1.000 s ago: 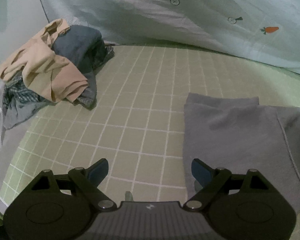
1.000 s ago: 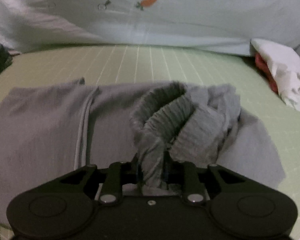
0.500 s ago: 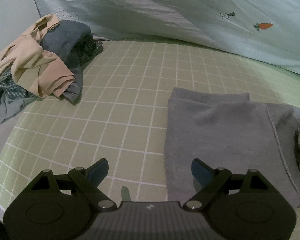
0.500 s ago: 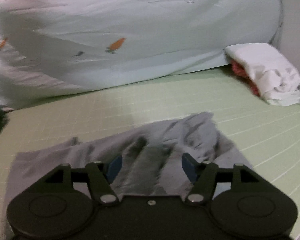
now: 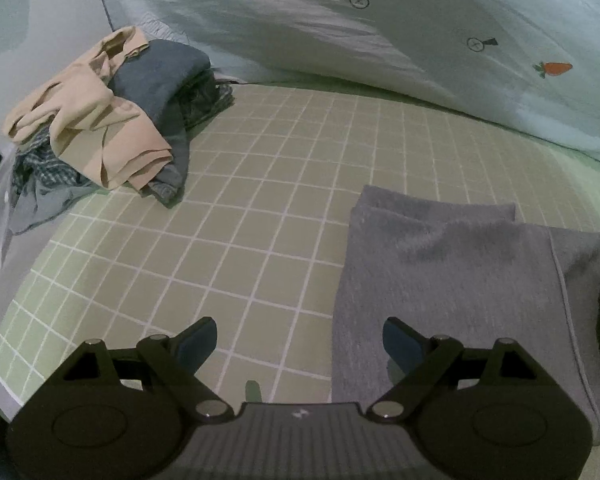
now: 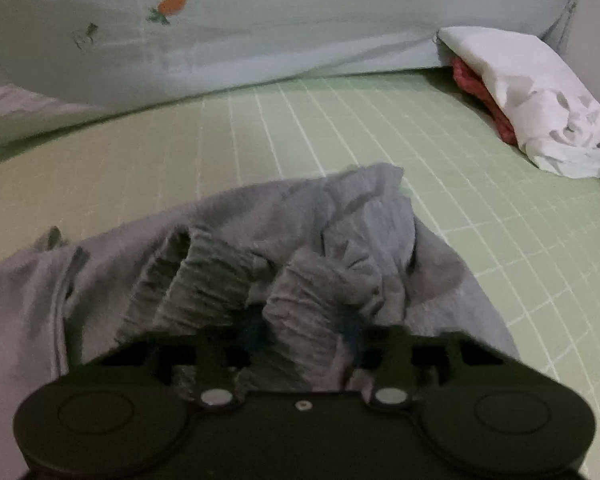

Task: Fold clothes

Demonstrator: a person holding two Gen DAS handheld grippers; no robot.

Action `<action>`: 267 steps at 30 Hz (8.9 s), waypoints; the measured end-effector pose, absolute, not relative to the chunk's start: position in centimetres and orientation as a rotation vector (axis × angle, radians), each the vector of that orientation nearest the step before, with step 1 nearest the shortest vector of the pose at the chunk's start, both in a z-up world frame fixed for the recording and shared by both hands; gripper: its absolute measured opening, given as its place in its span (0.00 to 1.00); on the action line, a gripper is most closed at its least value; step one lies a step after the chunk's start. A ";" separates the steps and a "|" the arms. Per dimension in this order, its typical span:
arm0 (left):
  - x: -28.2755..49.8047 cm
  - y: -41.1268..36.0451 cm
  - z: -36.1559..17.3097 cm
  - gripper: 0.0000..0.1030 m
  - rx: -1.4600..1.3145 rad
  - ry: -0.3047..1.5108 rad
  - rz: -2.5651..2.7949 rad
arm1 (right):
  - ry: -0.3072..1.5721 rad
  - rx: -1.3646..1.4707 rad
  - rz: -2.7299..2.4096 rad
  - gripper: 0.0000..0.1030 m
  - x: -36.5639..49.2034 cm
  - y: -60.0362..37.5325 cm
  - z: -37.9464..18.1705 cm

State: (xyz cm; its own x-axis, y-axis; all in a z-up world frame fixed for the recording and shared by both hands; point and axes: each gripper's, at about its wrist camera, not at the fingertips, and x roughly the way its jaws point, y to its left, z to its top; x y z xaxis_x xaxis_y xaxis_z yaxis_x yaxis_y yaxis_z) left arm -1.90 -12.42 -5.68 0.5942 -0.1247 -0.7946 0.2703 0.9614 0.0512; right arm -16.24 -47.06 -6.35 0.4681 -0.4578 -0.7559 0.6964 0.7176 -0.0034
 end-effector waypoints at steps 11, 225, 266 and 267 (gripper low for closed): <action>-0.6 -11.8 -6.2 0.87 0.178 0.930 -0.244 | 0.652 0.264 -0.454 0.21 -13.1 -41.6 -2.7; -11.9 -83.0 2.7 0.88 0.186 0.750 -1.045 | 0.544 0.379 -1.065 0.85 -32.4 -95.6 1.8; -25.1 -56.5 4.7 1.00 0.308 0.601 -1.142 | 0.529 0.453 -1.070 0.92 -42.7 -67.1 1.8; -25.2 -56.4 4.7 1.00 0.308 0.601 -1.146 | 0.529 0.455 -1.073 0.92 -42.8 -66.9 1.8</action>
State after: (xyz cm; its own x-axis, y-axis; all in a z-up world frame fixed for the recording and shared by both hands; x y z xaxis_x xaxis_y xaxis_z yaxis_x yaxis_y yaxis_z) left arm -25.21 -56.40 4.73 0.2790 -0.7570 -0.5909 0.9166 0.3935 -0.0713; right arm -42.85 -66.89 1.78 0.3765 -0.6986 -0.6084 0.9080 0.4084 0.0929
